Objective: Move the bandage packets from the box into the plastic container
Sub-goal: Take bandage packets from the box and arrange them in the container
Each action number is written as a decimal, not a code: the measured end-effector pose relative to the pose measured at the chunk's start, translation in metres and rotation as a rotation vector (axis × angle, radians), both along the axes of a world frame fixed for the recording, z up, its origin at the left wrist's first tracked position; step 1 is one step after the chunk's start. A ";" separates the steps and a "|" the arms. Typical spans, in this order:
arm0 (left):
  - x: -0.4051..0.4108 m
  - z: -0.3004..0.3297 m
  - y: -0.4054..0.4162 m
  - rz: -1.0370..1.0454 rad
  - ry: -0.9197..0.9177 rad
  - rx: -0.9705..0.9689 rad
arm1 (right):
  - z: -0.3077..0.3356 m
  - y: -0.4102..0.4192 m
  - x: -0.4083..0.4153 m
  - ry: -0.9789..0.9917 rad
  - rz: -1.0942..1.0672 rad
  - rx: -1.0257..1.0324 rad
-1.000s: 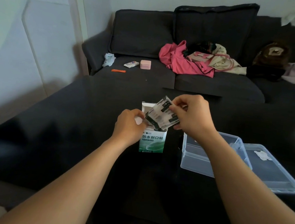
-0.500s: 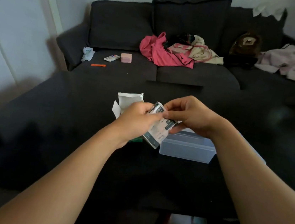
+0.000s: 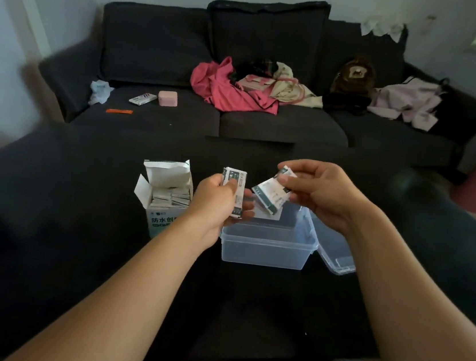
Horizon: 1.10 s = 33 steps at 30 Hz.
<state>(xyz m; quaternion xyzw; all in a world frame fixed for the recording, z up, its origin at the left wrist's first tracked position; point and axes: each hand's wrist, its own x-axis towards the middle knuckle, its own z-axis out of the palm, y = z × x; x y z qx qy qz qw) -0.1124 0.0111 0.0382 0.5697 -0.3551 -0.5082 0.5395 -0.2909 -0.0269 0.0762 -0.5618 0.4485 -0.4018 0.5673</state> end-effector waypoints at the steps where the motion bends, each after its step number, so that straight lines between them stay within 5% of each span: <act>1: -0.003 0.001 0.000 -0.039 0.037 0.014 | 0.001 -0.001 -0.005 -0.058 0.015 0.008; 8: -0.017 0.010 0.009 -0.274 0.123 0.142 | 0.002 -0.001 0.009 0.252 0.111 -0.228; 12: -0.016 0.011 0.015 -0.404 0.025 0.078 | -0.005 -0.001 0.011 0.306 0.095 -0.297; 17: -0.017 0.007 0.015 -0.360 -0.135 0.020 | -0.013 0.005 0.034 0.396 0.010 -0.356; 22: -0.022 0.003 0.010 -0.137 -0.593 -0.079 | -0.024 0.013 0.057 0.497 0.095 -0.368; 29: -0.016 0.000 0.011 -0.068 -0.843 -0.097 | -0.025 0.011 0.059 0.399 -0.059 -0.338; 33: -0.014 -0.001 0.007 -0.080 -0.833 -0.016 | -0.026 0.012 0.065 0.406 -0.052 -0.362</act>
